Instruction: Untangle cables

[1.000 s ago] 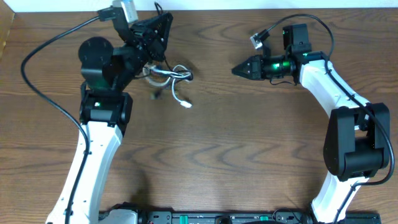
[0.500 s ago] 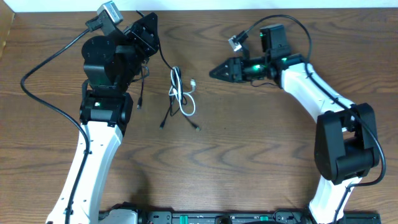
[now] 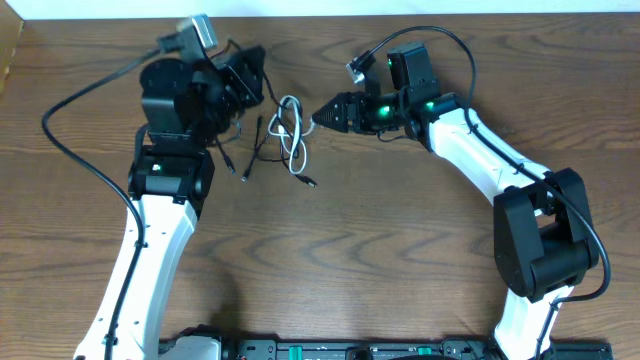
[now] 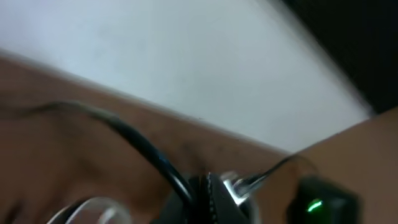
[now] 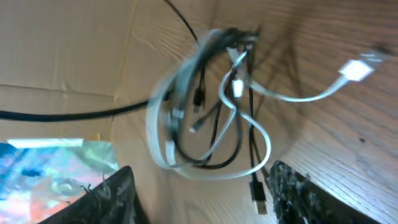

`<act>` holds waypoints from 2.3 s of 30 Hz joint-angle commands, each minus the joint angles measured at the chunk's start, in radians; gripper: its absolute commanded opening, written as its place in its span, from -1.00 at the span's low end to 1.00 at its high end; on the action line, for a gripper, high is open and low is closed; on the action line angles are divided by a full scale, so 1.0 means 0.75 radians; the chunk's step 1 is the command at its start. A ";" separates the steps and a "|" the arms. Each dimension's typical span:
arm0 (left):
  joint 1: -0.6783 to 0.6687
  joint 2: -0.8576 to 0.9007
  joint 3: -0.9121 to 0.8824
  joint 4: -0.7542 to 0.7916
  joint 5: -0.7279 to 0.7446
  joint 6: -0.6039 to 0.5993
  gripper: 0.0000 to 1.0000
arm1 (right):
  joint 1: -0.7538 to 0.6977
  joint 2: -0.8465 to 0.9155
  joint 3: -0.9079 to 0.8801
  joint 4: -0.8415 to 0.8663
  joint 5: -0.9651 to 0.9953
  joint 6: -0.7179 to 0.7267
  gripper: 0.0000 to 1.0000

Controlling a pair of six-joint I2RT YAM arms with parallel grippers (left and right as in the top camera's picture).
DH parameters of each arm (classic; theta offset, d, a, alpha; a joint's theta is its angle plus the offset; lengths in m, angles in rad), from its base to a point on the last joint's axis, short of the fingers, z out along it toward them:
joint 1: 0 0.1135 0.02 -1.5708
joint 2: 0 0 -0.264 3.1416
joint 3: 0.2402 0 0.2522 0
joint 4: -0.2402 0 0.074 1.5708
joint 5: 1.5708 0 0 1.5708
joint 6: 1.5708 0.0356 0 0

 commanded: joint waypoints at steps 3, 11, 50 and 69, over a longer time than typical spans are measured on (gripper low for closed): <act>0.001 0.014 0.012 -0.095 -0.045 0.107 -0.85 | 0.021 -0.031 0.002 -0.065 0.033 -0.162 0.22; 0.001 -0.003 0.013 0.074 0.222 0.027 -0.85 | 0.033 -0.031 0.002 -0.011 0.066 -0.189 0.25; 0.244 -0.060 0.013 0.820 0.531 -1.241 -0.85 | 0.327 0.020 0.002 0.522 0.419 -0.504 0.50; 0.387 -0.065 0.013 1.308 0.632 -1.530 -0.85 | 0.233 0.249 0.002 0.490 1.630 -0.290 0.49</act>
